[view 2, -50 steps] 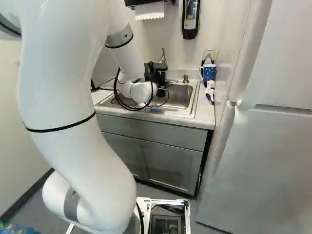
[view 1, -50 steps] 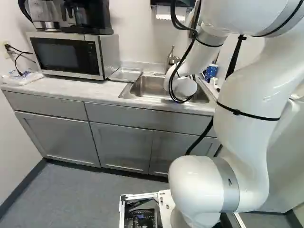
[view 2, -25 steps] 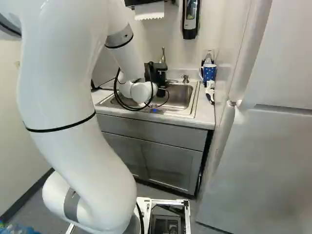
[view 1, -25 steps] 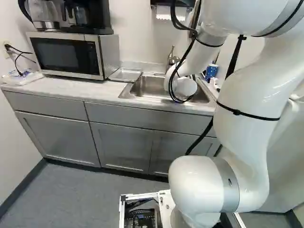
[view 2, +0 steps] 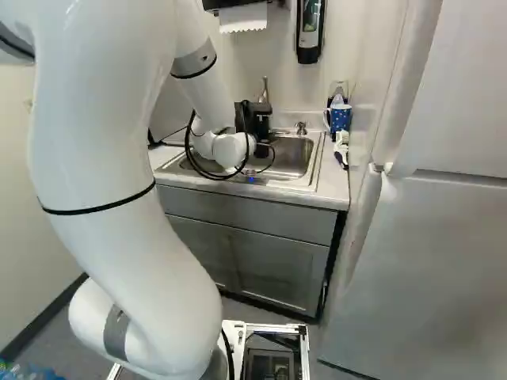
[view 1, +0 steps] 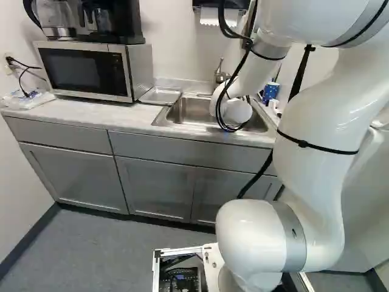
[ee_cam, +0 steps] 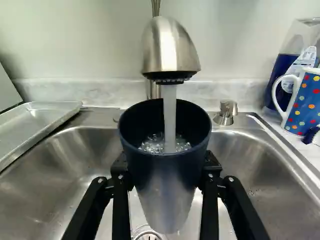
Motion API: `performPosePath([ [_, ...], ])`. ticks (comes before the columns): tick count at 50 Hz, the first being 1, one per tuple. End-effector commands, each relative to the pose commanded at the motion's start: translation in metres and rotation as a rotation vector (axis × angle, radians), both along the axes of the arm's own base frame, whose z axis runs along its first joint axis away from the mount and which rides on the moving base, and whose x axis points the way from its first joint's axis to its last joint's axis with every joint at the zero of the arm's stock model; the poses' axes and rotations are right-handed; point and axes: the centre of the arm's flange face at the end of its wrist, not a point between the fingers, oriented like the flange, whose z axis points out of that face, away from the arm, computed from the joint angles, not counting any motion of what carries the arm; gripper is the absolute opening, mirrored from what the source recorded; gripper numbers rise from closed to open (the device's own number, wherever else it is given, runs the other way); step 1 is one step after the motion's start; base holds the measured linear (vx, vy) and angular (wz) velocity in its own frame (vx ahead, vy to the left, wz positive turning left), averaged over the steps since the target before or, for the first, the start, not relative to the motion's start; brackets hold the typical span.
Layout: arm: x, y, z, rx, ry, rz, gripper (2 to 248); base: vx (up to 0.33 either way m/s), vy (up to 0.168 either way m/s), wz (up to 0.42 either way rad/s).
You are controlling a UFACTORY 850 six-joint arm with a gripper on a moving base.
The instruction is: Rinse the cup and place it in the tray
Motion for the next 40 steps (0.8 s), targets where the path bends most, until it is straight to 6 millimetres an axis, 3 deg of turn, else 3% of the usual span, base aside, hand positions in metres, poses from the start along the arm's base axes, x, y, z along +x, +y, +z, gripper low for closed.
performPosePath([
  [40,0.0000,0.0000,0.0000,0.000,0.000,0.000,124,0.000,0.000,0.000],
])
